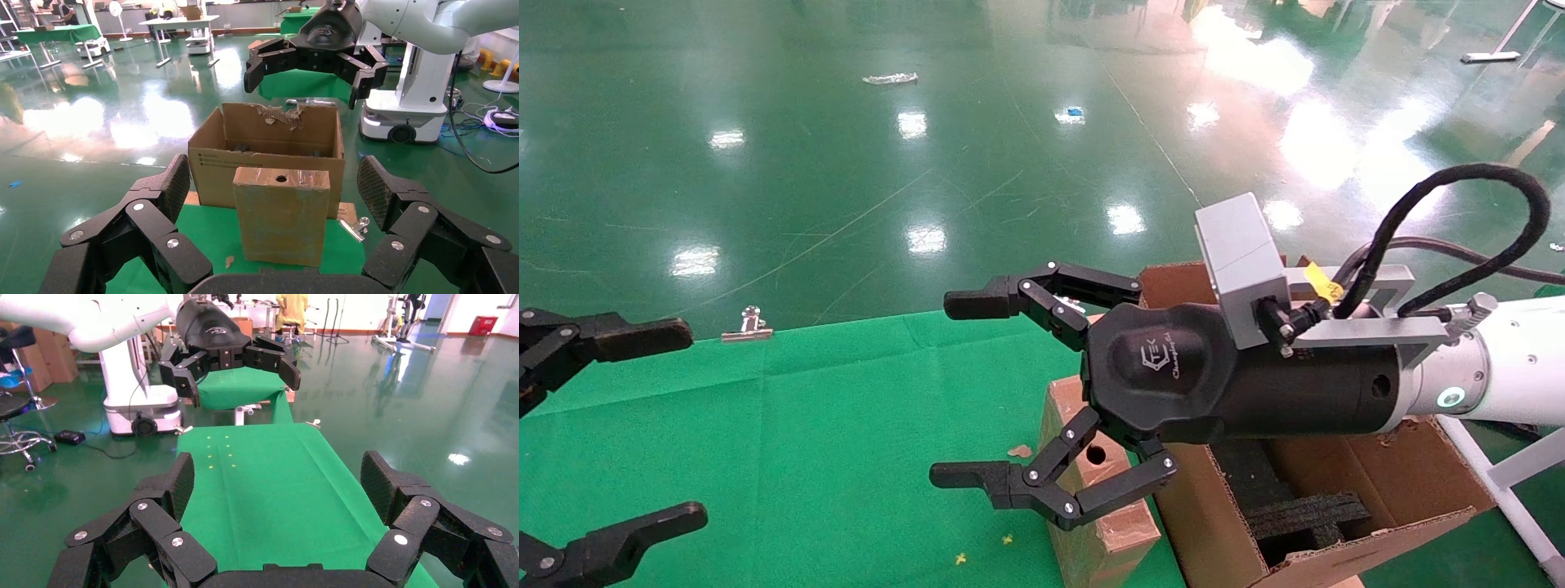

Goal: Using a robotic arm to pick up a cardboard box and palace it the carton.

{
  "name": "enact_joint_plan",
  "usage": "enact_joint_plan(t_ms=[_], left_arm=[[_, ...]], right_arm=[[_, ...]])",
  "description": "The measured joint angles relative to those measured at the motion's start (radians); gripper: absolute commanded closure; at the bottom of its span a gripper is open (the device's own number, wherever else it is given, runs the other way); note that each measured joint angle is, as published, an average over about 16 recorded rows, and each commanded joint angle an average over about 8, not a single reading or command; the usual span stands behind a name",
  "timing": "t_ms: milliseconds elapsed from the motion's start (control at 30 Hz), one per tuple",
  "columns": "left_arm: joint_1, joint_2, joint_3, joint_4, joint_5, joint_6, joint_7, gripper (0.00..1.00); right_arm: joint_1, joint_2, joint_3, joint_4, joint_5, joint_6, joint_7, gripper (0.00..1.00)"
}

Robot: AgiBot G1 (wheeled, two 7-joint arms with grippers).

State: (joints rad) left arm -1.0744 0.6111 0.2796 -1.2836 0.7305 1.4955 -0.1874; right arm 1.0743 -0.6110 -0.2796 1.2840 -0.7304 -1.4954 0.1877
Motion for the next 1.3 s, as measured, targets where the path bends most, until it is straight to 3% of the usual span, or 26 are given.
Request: enact_joint_plan(t_ms=[367,633,1033,1300], left_arm=[[0.0,0.0,0.0,0.0,0.0,0.0,0.0,0.0],[0.0,0.0,0.001,0.001,0.0,0.0,0.0,0.0],[-0.001,0.0,0.002,0.001,-0.001,0.0,0.001,0.0],[-0.001,-0.001,0.002,0.001,-0.001,0.0,0.001,0.0]], right_arm=[[0.002,-0.001,-0.007,0.004,-0.01,-0.001,0.005,0.0],[0.056,-0.018,-0.075,0.038,-0.13,-0.018,0.034,0.0],[0.31,-0.123,-0.39,0.074,-0.478,-0.075,0.156,0.0],[0.52,-0.171,-0.616,0.072,-0.592,-0.083,0.231,0.0]])
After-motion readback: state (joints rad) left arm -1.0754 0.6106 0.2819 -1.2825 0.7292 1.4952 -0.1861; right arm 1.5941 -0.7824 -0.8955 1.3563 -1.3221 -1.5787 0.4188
